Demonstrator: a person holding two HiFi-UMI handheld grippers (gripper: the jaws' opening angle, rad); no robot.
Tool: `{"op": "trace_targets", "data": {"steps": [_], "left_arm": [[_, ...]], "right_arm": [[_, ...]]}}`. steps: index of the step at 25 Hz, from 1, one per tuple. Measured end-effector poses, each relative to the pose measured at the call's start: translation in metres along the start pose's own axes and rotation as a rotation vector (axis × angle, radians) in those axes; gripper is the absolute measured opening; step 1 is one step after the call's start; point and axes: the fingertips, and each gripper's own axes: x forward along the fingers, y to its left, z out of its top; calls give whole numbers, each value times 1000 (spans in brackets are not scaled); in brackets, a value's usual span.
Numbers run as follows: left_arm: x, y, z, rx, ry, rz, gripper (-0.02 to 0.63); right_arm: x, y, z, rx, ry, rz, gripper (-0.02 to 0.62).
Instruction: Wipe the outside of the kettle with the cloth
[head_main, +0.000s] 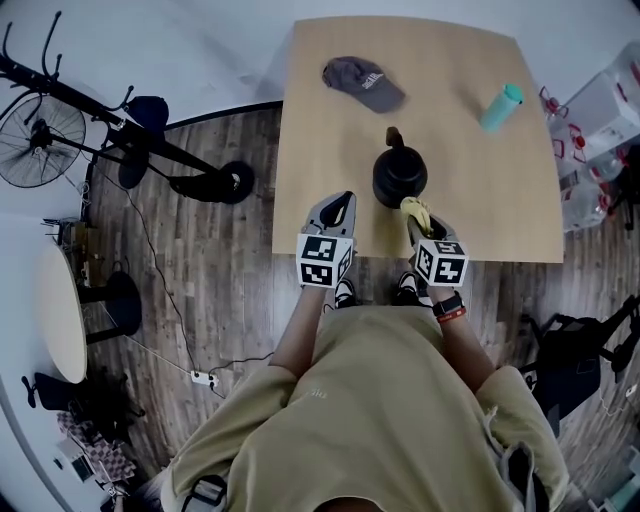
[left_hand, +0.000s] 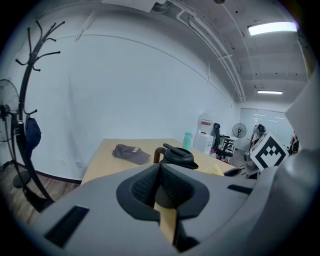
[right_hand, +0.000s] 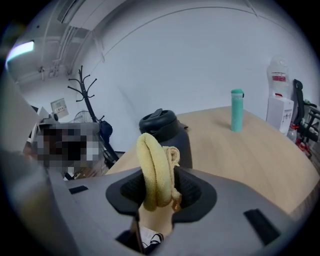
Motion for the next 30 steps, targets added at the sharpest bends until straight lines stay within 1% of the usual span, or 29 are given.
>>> {"op": "trace_targets", "data": {"steps": [3, 6, 9, 12, 19, 24, 30], "left_arm": [[-8, 18, 1, -2, -4, 7, 25], [-16, 31, -2, -5, -2, 12, 25], [-22, 39, -5, -6, 0, 9, 25], [-26, 46, -4, -2, -3, 5, 25], [-34, 56, -2, 2, -9, -1, 25], [-33, 57, -2, 0, -11, -1, 25], [-27, 47, 0, 3, -13, -13, 25]], "right_arm": [[11, 30, -5, 13, 8, 33, 147], [26, 58, -7, -9, 13, 58, 147], [43, 80, -5, -21, 10, 53, 147], [61, 95, 2, -19, 1, 29, 149], [93, 101, 13, 99, -1, -28, 149], [103, 93, 10, 136, 11, -61, 149], [100, 87, 8, 197, 19, -47, 149]]}}
